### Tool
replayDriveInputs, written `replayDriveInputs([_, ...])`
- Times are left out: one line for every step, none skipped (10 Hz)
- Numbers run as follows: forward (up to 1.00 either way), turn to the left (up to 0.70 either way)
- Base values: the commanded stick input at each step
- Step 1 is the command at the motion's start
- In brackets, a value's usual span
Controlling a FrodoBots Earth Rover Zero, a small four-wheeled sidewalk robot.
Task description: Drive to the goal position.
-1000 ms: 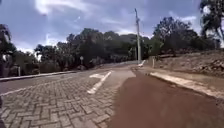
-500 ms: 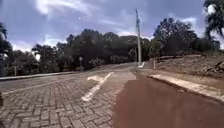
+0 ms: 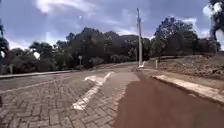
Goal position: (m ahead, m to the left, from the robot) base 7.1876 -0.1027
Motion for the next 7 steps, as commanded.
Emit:
replayDriveInputs([0.7, 0.0])
replayDriveInputs([0.7, 0.0])
replayDriveInputs([0.7, 0.0])
replayDriveInputs([0.7, 0.0])
replayDriveInputs([0.7, 0.0])
replayDriveInputs([0.7, 0.0])
replayDriveInputs([0.7, 0.0])
